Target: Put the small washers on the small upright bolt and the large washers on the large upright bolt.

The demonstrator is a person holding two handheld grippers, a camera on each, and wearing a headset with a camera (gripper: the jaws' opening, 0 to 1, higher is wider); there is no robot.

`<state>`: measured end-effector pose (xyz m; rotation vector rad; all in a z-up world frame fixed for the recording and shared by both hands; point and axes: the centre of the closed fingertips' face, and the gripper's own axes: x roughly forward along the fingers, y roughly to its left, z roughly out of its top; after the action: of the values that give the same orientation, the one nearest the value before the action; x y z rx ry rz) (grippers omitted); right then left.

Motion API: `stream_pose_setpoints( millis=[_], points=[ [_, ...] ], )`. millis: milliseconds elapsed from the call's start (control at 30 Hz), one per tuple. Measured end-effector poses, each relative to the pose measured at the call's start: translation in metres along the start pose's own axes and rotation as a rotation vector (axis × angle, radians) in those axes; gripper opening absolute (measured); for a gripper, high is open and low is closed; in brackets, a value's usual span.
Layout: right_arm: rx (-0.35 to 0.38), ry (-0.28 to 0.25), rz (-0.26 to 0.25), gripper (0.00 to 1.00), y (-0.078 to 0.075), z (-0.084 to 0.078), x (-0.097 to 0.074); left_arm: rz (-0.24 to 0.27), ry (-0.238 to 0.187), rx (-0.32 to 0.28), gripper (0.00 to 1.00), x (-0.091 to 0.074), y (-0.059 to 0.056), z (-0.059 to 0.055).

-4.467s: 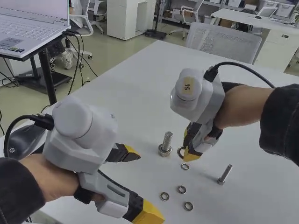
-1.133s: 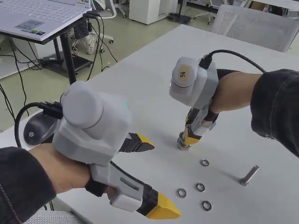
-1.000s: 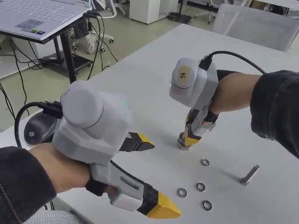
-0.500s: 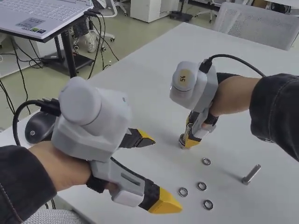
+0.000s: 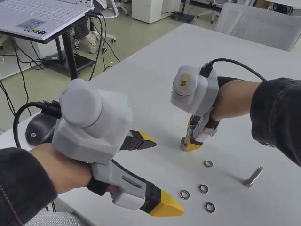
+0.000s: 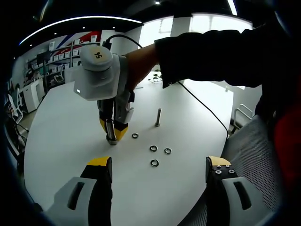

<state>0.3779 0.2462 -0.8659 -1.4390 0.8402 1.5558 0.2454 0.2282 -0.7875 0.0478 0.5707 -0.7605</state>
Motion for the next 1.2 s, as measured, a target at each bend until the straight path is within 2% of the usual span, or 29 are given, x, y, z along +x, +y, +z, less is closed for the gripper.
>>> stream_pose_setpoints(
  millis=[300,600,1200],
  points=[
    [0.005,-0.011,-0.003,0.29,-0.002,0.001,0.0,-0.004,0.001,0.0,0.81,0.0,0.0,0.0],
    [0.02,-0.023,-0.018,0.33,-0.006,0.001,-0.007,-0.006,0.003,0.003,0.81,-0.001,0.002,0.0],
    [0.065,-0.027,-0.029,0.34,-0.008,-0.012,-0.018,-0.012,0.01,0.009,0.81,-0.002,0.004,0.0]
  ],
)
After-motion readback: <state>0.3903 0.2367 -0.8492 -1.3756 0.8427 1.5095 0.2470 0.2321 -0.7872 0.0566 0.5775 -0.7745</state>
